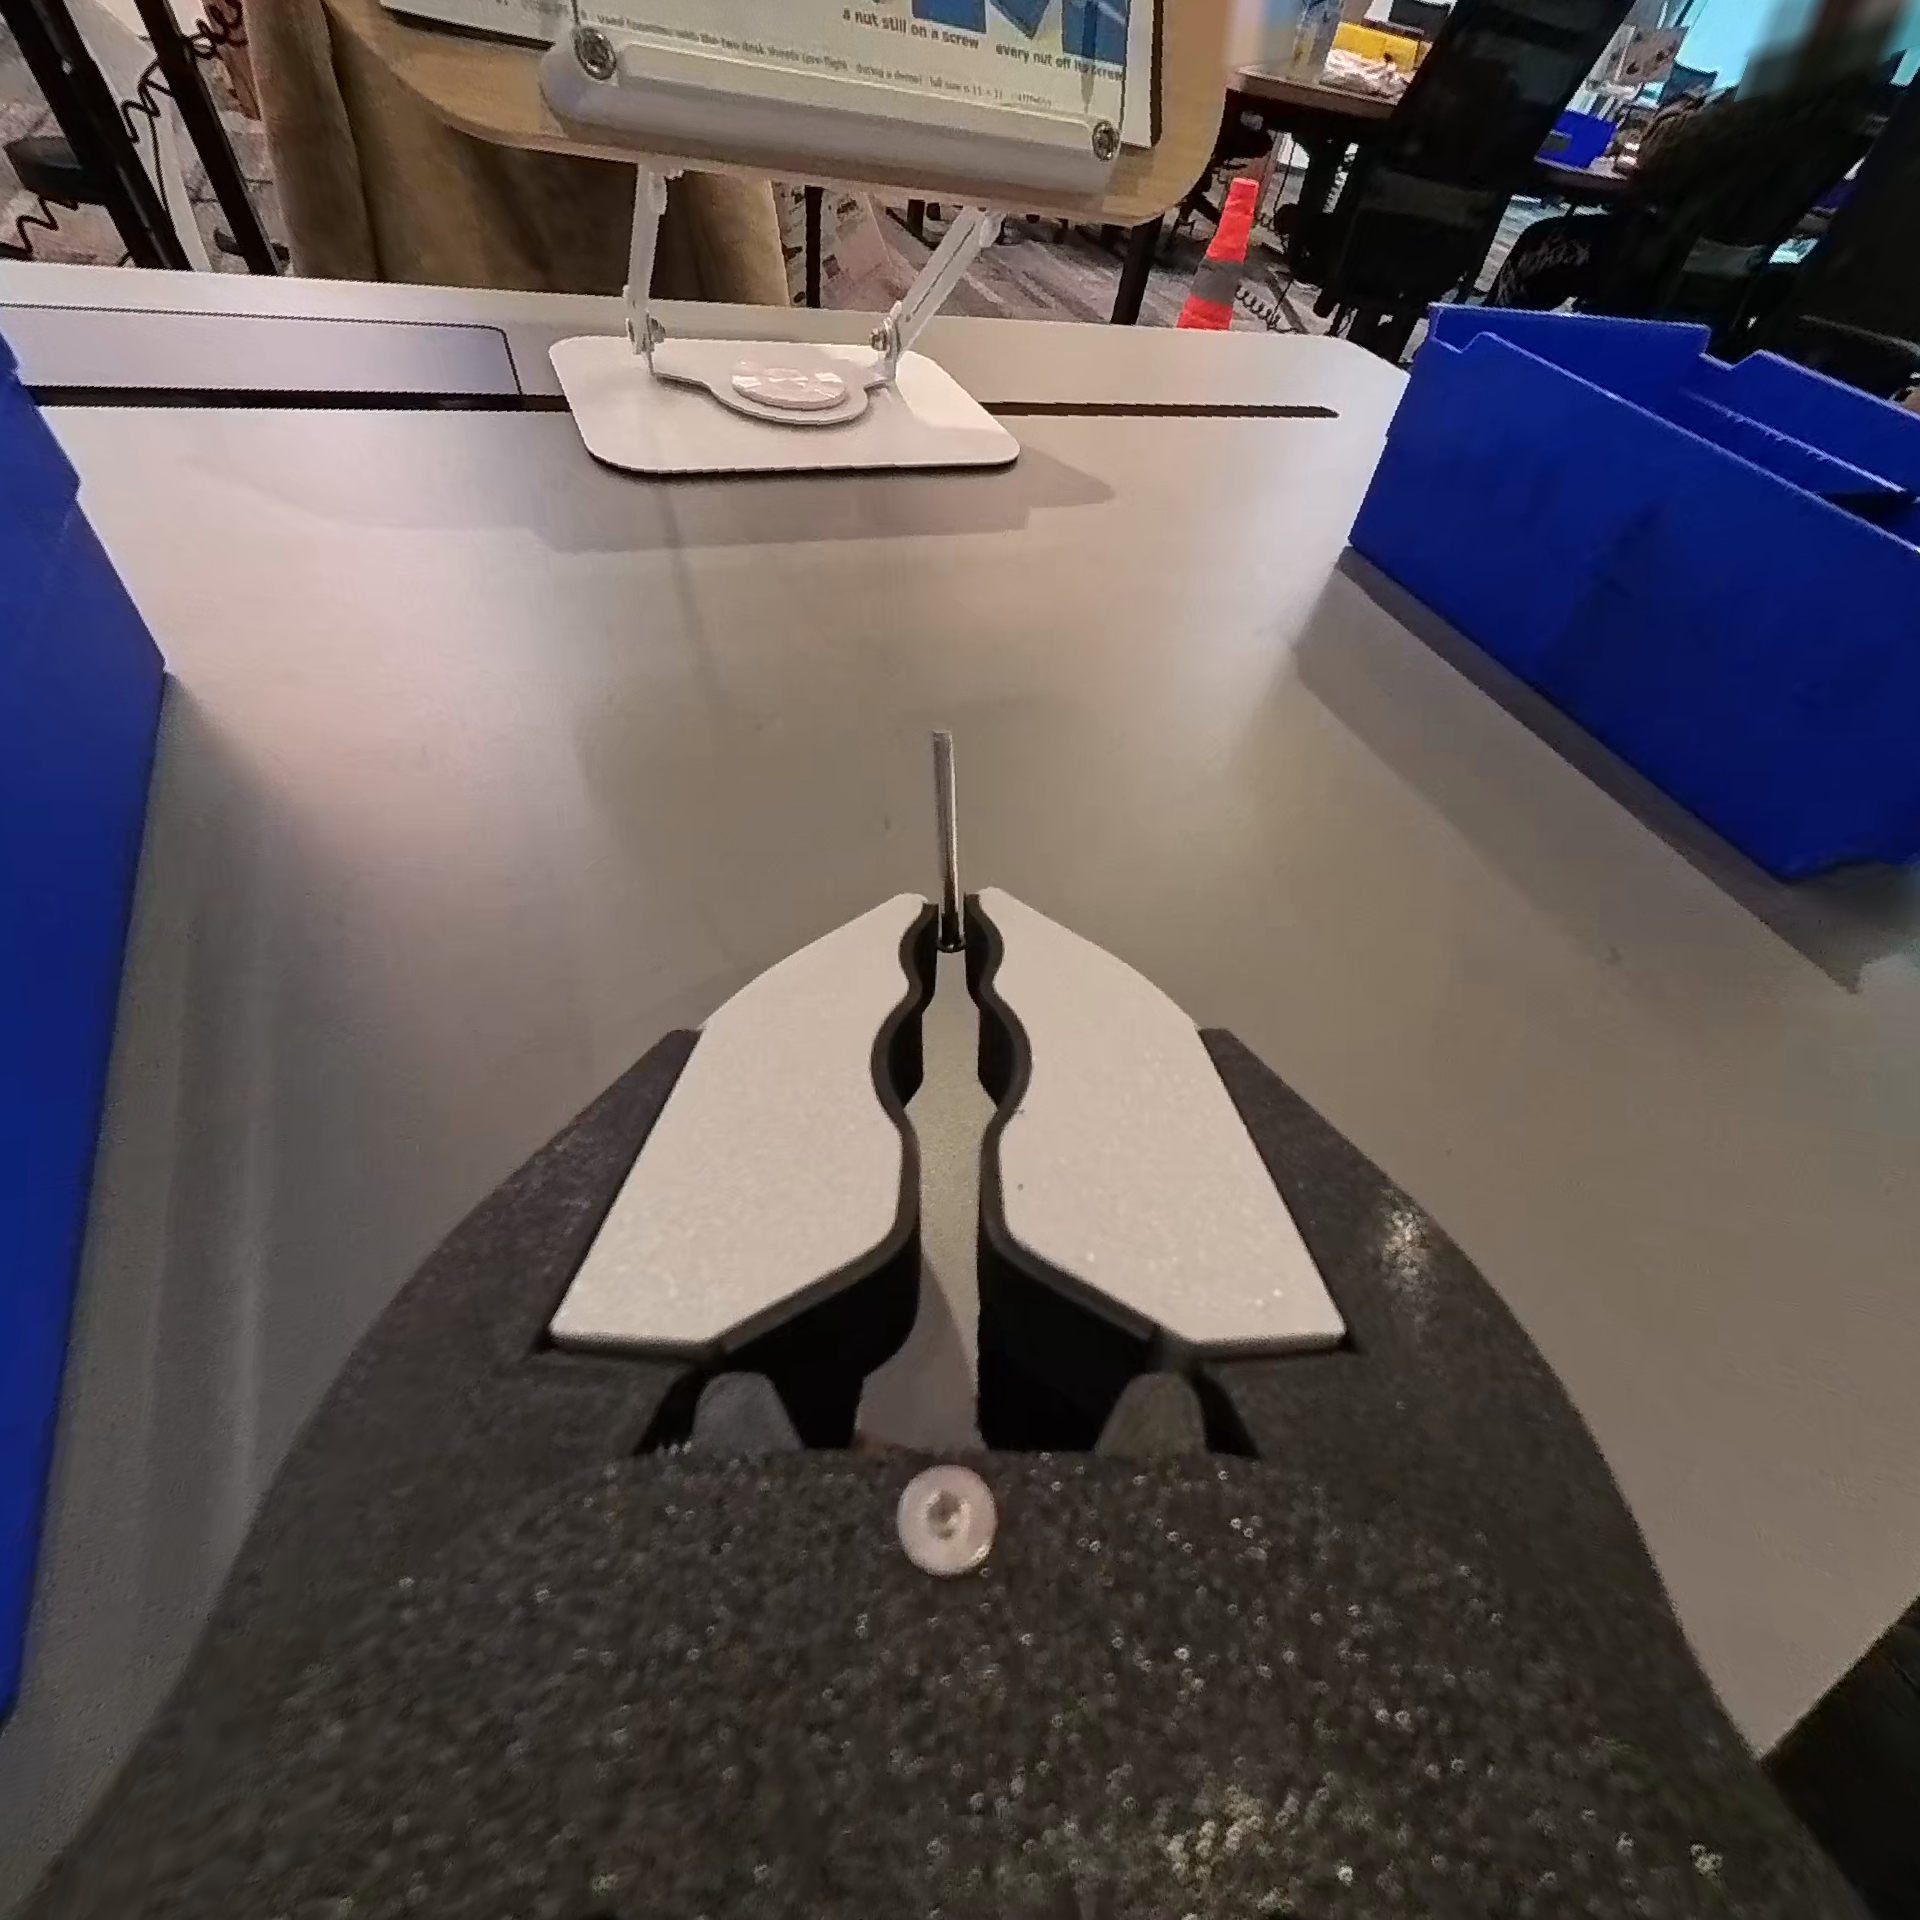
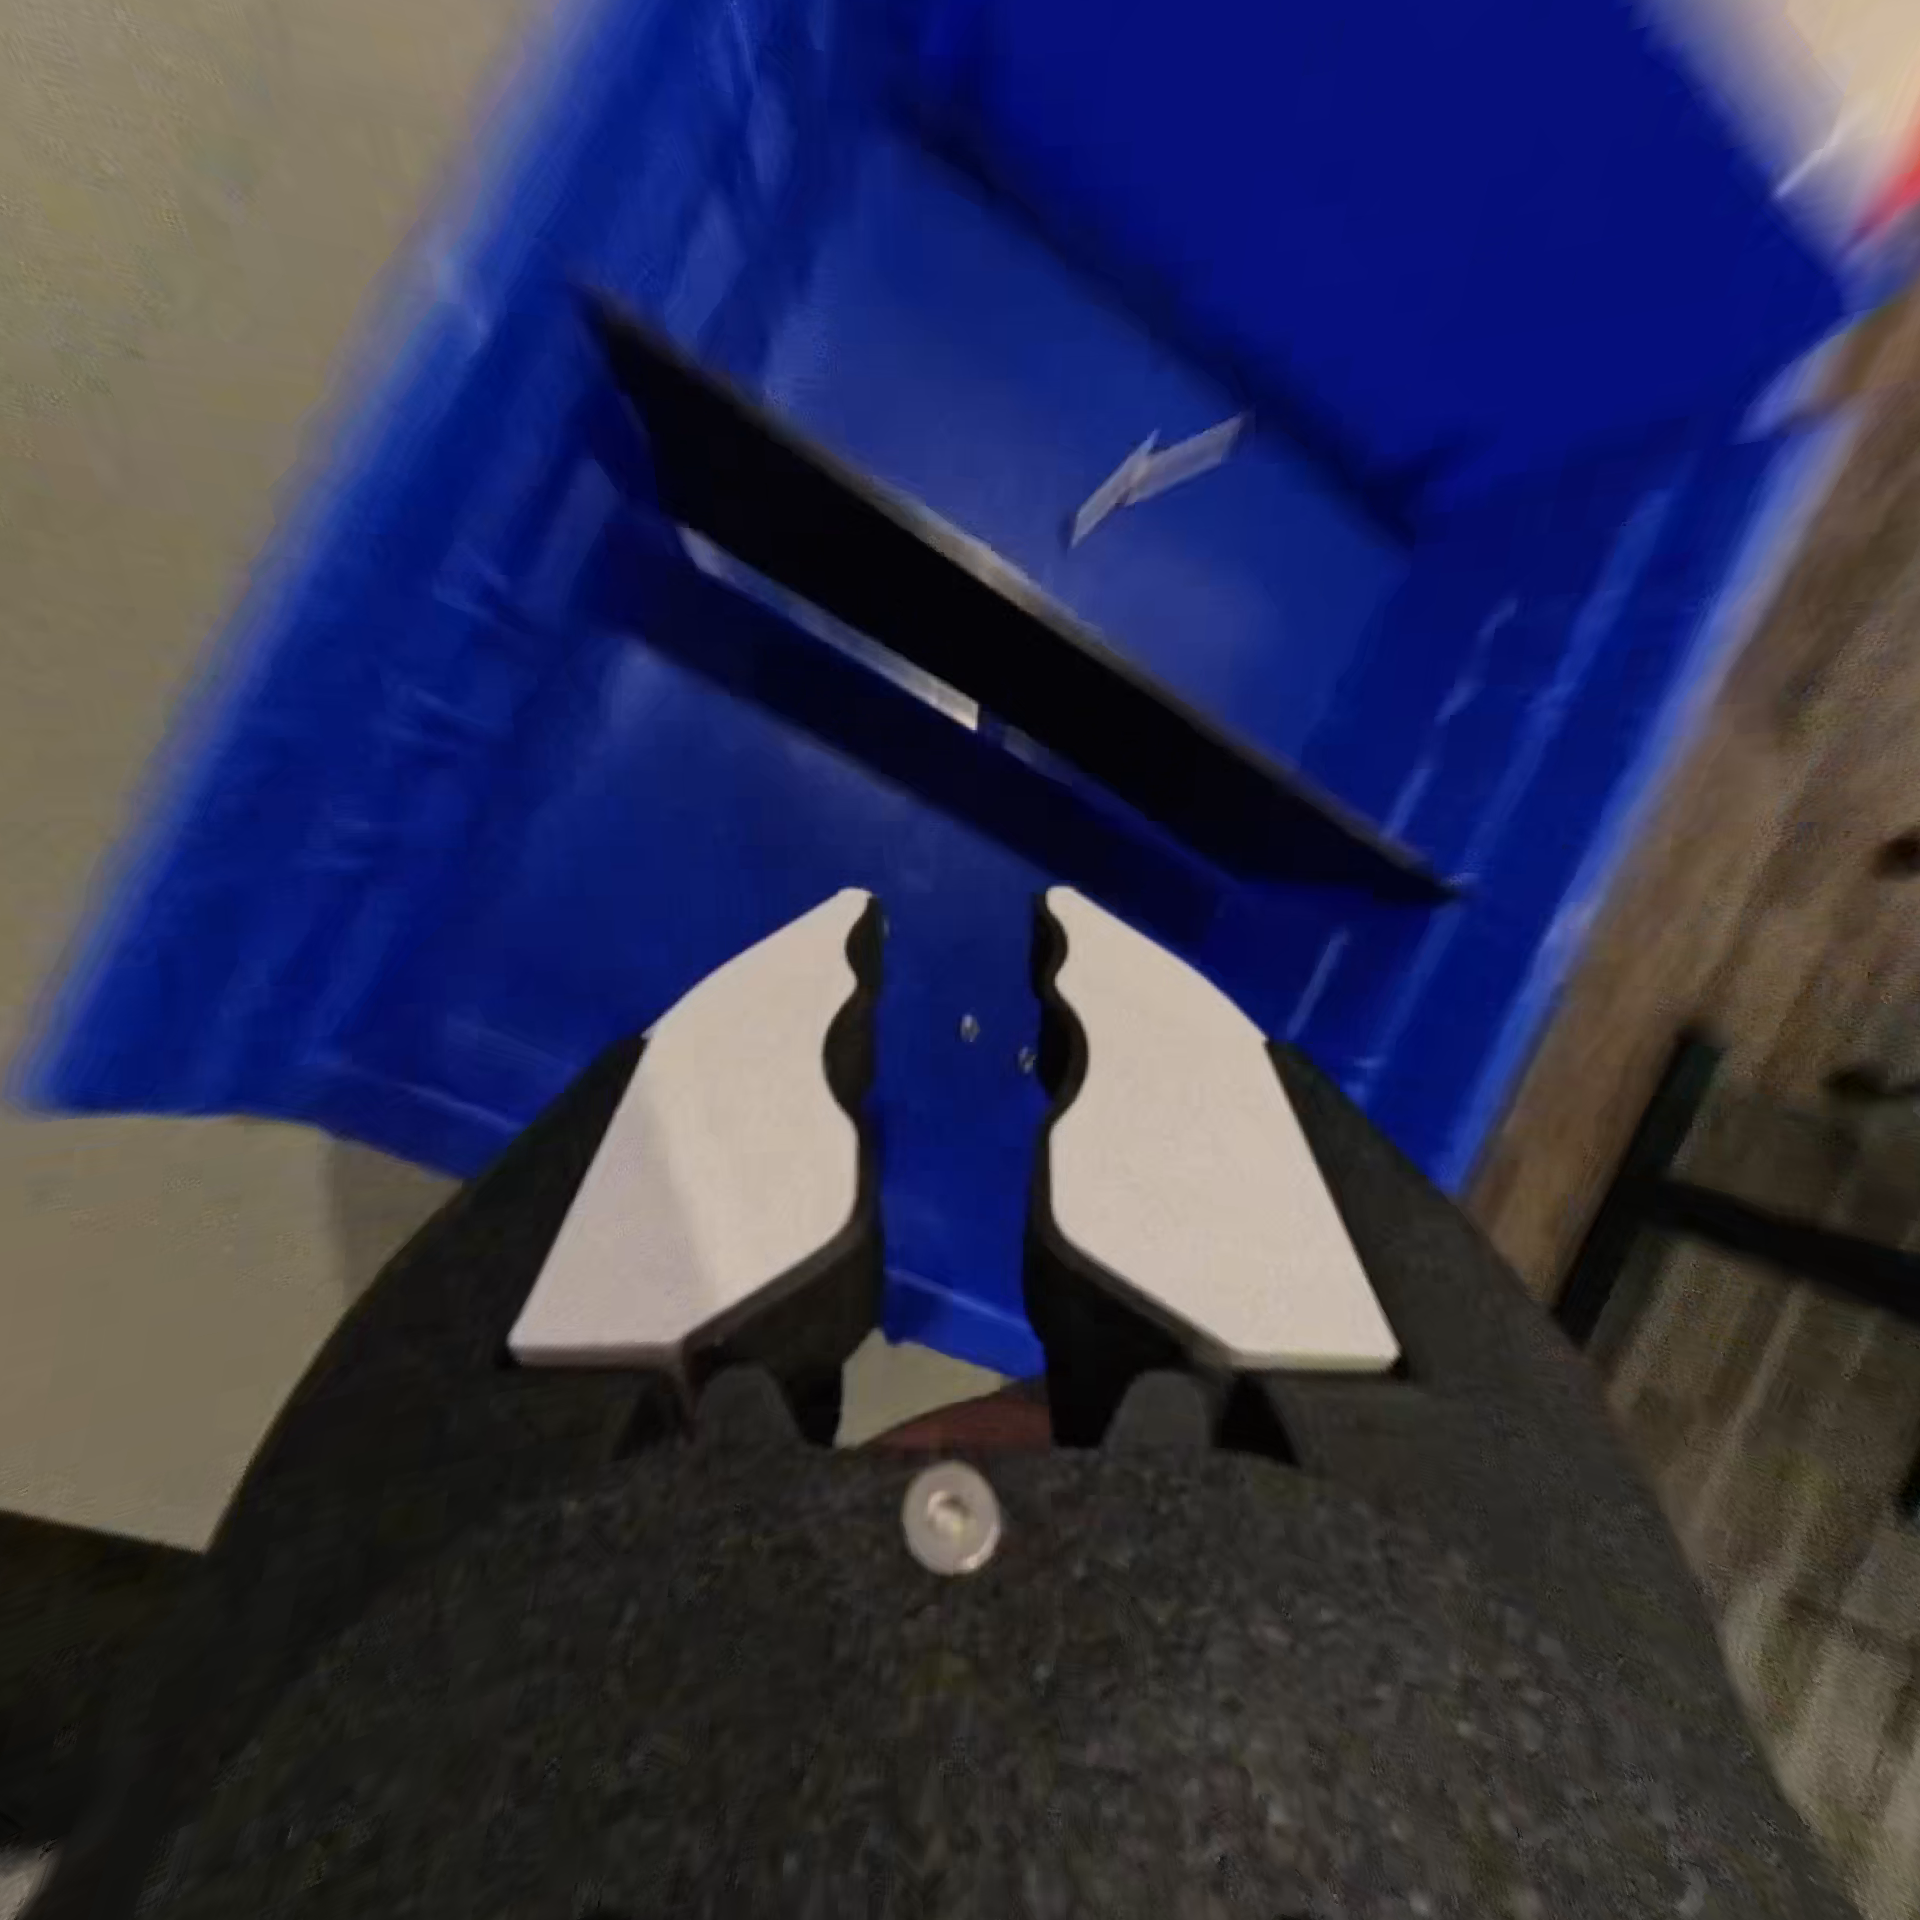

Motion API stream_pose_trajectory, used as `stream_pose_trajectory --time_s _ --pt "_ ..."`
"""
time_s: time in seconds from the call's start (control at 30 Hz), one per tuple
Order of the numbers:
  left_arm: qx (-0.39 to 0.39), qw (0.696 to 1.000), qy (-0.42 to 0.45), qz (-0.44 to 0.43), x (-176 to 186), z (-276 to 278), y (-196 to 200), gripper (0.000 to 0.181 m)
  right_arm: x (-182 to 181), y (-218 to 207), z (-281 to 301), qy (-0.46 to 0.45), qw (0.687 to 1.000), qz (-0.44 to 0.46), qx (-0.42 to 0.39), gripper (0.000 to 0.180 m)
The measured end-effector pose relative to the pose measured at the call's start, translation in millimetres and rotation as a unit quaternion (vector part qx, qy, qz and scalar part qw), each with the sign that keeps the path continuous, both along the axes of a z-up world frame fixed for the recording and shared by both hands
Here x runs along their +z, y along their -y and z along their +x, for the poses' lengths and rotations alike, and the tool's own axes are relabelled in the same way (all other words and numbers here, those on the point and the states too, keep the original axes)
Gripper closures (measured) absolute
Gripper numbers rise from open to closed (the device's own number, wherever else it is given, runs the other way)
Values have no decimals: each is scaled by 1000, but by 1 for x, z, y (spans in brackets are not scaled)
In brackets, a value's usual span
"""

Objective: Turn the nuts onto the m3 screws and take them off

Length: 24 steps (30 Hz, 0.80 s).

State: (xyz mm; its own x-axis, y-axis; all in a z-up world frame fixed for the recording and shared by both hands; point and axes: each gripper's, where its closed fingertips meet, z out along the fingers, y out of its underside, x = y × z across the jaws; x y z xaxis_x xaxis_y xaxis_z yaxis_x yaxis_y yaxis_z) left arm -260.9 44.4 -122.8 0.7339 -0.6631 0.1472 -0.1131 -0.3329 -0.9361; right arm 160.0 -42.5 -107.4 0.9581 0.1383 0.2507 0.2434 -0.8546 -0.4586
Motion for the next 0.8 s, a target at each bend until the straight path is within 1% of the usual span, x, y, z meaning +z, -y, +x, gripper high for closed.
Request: stream_pose_trajectory --time_s 0.03,0.1,0.17,0.23,0.27,0.3,0.37,0.43,0.53,0.63,0.67,0.7,0.73,0.8 --pt "0 1000 2 -1 0 0 0 177 33 -3 -17 6 997 76 12 153" --pt "0 1000 4 -4 0 0 -1 177 90 -3 -66 -15 973 227 38 155" --pt "-2 1000 5 -6 -1 0 -1 176 122 2 -131 -80 929 355 75 154" --pt "-2 1000 6 -8 -1 0 -1 176 125 5 -192 -169 876 441 98 154" --pt "-1 1000 7 -8 0 -1 -1 177 114 3 -218 -205 859 457 106 153" --pt "-3 1000 8 -8 0 0 -1 177 96 0 -240 -228 852 459 109 152" --pt "-7 1000 9 -9 0 0 0 177 59 -6 -275 -255 852 443 117 143" --pt "-13 1000 12 -6 1 1 1 177 37 -6 -300 -280 843 442 128 143" --pt "-26 1000 17 -4 2 3 3 177 16 -4 -315 -291 845 427 137 147" --pt "-58 998 31 -7 5 9 7 177 24 -1 -318 -302 834 435 156 149" --pt "-95 995 42 -8 7 15 14 177 25 -1 -321 -314 831 427 167 149" --pt "-157 986 54 -15 10 25 26 177 29 0 -329 -338 822 414 194 148" --pt "-227 971 65 -28 12 36 43 177 35 2 -337 -362 812 399 223 147" --pt "-342 934 90 -43 21 48 74 177 49 8 -354 -399 786 375 287 150"
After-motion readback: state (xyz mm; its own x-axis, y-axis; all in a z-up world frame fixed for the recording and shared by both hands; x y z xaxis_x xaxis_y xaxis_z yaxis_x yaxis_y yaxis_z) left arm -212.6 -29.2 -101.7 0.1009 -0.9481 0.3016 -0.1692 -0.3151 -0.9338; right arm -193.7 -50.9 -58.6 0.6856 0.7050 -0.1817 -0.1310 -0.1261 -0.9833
